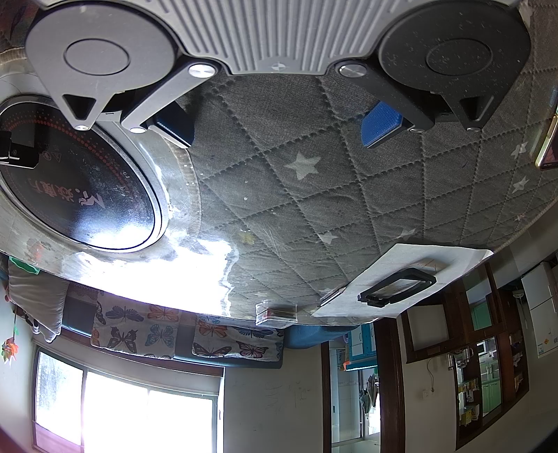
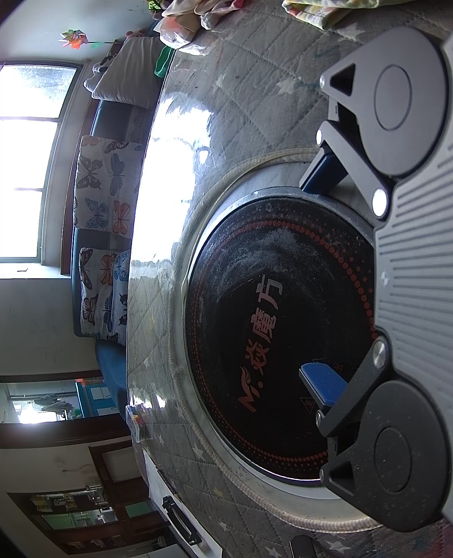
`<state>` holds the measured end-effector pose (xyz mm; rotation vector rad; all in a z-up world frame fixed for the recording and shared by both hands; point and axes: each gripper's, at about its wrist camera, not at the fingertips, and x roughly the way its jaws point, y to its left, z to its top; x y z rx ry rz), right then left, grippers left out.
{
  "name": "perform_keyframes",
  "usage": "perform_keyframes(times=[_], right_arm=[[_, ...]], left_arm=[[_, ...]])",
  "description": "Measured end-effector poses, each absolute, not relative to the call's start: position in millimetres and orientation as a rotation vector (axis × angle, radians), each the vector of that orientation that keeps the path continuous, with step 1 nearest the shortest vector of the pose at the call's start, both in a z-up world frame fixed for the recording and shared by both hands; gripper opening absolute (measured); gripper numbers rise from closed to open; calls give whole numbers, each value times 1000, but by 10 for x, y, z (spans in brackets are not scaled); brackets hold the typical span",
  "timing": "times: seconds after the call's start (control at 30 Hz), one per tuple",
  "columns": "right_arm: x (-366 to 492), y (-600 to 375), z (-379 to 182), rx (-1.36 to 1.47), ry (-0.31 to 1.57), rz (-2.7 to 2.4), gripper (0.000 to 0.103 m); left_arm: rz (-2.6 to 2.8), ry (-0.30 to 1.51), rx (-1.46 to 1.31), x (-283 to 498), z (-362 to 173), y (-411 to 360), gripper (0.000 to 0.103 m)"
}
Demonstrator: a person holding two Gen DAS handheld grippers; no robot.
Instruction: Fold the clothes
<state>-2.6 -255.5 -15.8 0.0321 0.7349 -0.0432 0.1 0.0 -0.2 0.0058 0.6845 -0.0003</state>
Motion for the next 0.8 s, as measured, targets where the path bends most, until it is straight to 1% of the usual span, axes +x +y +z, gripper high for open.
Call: perform_keyframes(times=[0.47, 0.8], right_arm=[[39, -2535, -115, 33, 739, -39, 103], [-143, -2615, 1, 36, 741, -14, 103]], left_arm=[[1, 685, 11, 31, -9, 7, 103], [10, 688, 22, -2, 6, -67, 103]])
